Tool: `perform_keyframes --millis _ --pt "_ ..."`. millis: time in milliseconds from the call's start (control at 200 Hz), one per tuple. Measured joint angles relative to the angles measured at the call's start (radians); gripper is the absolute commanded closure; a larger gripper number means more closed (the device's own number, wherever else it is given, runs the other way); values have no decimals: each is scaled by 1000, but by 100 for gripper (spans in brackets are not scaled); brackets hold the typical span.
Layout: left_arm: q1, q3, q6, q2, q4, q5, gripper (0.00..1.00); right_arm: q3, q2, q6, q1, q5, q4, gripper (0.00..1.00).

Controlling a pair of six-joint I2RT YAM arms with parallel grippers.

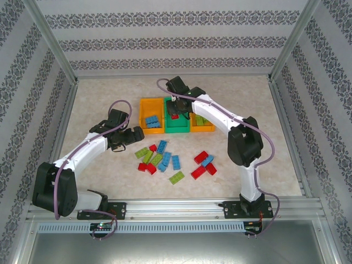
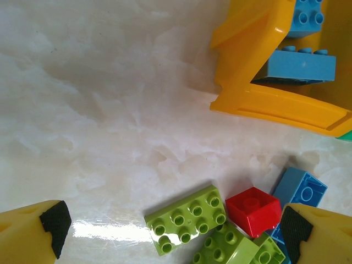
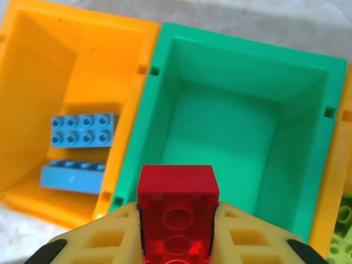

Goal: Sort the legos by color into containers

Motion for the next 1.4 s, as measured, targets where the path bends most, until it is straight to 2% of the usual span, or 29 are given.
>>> perform_keyframes --millis 135,270,360,515,689,884,989,1289,1399 --pt "0 0 7 0 -1 -8 1 34 45 34 -17 20 -8 67" --pt "0 0 14 0 -1 -6 0 62 68 55 -32 30 -16 58" --pt "0 0 20 0 -1 -2 0 79 81 69 -36 31 -18 44" --pt "0 0 32 -2 -1 -2 0 79 82 79 -37 31 -23 32" --pt "-1 0 45 -19 -1 5 0 45 59 86 -37 26 -18 29" --pt "-19 -42 65 -54 1 36 1 -116 -92 78 -31 14 1 27" --pt "-35 -76 75 -88 1 45 0 -230 -200 39 -2 12 20 22" --pt "-40 -88 74 -93 17 37 1 -597 -452 -56 214 38 51 2" --pt "-40 -86 67 -66 26 23 1 -727 -536 -48 296 58 92 2"
